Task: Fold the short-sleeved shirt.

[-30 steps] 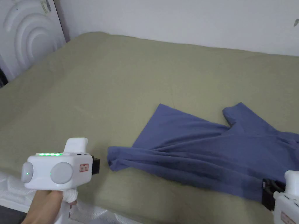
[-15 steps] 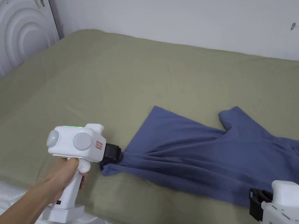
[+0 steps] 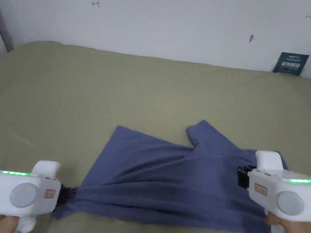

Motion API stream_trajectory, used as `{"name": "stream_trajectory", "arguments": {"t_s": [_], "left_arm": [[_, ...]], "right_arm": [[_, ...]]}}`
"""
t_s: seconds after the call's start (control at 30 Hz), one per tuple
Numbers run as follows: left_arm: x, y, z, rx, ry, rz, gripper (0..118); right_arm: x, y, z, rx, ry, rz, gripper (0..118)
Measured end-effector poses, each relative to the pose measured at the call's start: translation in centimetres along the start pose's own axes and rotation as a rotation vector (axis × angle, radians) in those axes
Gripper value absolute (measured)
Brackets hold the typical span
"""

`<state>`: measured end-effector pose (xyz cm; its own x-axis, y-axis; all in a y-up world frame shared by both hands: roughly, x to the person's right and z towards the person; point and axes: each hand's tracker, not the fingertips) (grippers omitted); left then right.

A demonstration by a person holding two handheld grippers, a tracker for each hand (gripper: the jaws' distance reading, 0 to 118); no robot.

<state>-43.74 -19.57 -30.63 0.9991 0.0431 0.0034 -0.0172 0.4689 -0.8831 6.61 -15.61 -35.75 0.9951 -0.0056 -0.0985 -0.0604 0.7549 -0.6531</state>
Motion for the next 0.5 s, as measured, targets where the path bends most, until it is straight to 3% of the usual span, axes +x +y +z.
{"name": "stream_trajectory", "arguments": {"t_s": [0.27,0.3,0.33,0.37,0.4,0.43,0.47,0.5], "left_arm": [[-0.4,-0.4,-0.9,0.012,-0.022,0.066,5],[-0.4,-0.4,-0.9,0.012,-0.025,0.075,5],[-0.5,-0.4,-1.0,0.014,-0.028,0.082,5],[-0.5,-0.6,-1.0,0.016,-0.032,0.091,5],[-0.6,-0.6,-1.0,0.017,-0.034,0.092,5],[-0.6,-0.6,-1.2,0.016,-0.037,0.091,5],[-0.6,-0.5,-1.3,0.014,-0.039,0.09,5],[-0.5,-0.6,-1.3,0.013,-0.041,0.09,5]], "right_arm": [[5.4,9.1,-12.5,-0.164,-0.044,0.073,2],[5.9,9.5,-13.7,-0.168,-0.04,0.068,21],[5.9,9.6,-14.3,-0.21,-0.04,0.077,59],[6.0,9.6,-15.2,-0.261,-0.046,0.083,105],[6.3,9.5,-16.3,-0.319,-0.016,0.092,115],[6.3,9.0,-17.5,-0.39,-0.01,0.116,118],[6.0,8.5,-17.1,-0.323,-0.06,0.173,117],[5.3,8.4,-17.5,-0.319,-0.047,0.206,103]]}}
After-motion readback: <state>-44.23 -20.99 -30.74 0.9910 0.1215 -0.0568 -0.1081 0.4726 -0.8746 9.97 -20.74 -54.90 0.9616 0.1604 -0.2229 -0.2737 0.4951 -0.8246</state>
